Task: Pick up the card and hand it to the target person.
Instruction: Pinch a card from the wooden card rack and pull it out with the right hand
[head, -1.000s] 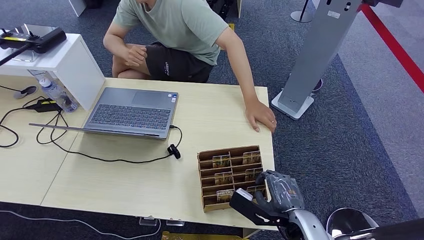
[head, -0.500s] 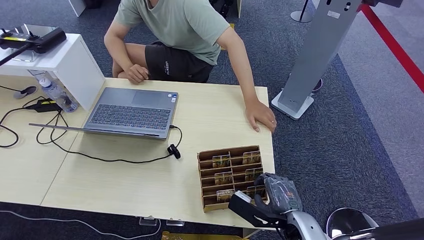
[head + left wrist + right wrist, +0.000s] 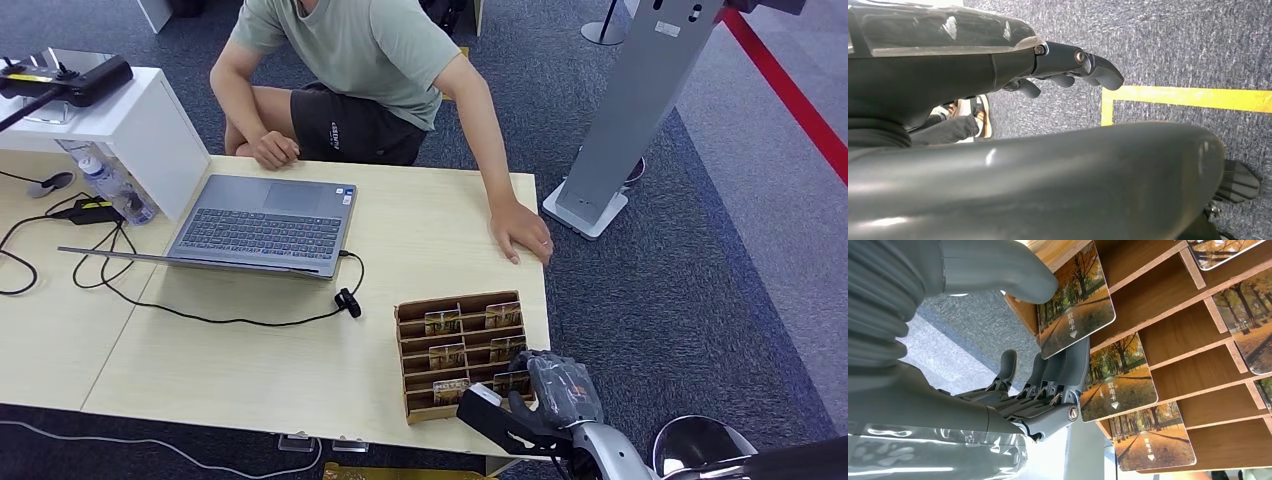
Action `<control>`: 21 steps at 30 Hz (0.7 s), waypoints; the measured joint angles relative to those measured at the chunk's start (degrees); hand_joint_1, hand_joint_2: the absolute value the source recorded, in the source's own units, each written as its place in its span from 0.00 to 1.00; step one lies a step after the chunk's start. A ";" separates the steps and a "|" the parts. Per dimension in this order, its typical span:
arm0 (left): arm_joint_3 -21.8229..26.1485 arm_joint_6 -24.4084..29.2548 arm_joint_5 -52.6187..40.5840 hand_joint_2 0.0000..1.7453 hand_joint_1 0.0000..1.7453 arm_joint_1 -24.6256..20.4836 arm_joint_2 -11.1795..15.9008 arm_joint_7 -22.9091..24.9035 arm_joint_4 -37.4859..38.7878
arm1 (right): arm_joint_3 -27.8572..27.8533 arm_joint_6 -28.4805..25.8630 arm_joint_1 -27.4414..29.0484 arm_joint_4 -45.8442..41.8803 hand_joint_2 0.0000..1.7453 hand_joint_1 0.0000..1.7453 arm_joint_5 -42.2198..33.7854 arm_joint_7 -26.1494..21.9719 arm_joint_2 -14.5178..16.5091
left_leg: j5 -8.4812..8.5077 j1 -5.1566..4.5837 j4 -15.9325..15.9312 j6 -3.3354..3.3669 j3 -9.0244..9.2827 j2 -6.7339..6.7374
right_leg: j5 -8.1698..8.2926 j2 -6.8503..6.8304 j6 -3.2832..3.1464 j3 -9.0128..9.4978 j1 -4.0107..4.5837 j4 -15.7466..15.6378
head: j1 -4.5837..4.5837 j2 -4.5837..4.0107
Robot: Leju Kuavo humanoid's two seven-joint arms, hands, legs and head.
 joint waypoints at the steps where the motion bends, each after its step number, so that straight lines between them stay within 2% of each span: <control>1: 0.00 0.01 0.01 0.00 0.00 0.00 0.00 0.00 0.00 | 0.02 -0.01 0.00 0.03 1.00 0.52 -0.01 0.00 0.00 | 0.00 0.00 0.00 0.00 0.00 0.00 | 0.00 0.00 0.00 0.00 0.00 0.00 | -0.01 0.00; 8: 0.00 0.02 0.09 0.00 0.00 0.00 -0.02 0.00 0.00 | 0.04 -0.14 -0.02 0.34 1.00 0.59 -0.04 0.00 0.00 | 0.00 0.00 0.00 0.00 0.01 0.00 | 0.00 0.00 0.00 0.00 0.00 0.00 | 0.01 0.00; 15: 0.00 0.02 0.08 0.00 0.00 0.00 -0.02 0.00 0.00 | 0.04 -0.45 -0.14 0.53 1.00 0.84 -0.15 0.00 0.00 | 0.00 0.00 0.00 0.00 0.01 0.00 | 0.00 0.00 0.00 0.00 0.00 0.00 | -0.01 0.00; 21: -0.02 0.08 0.02 0.00 0.00 -0.01 -0.02 0.00 0.00 | 0.00 -0.65 -0.36 0.89 1.00 0.86 -0.40 0.00 0.00 | 0.00 0.00 0.00 0.00 0.01 0.00 | -0.01 0.00 0.01 0.00 0.00 0.00 | 0.01 0.00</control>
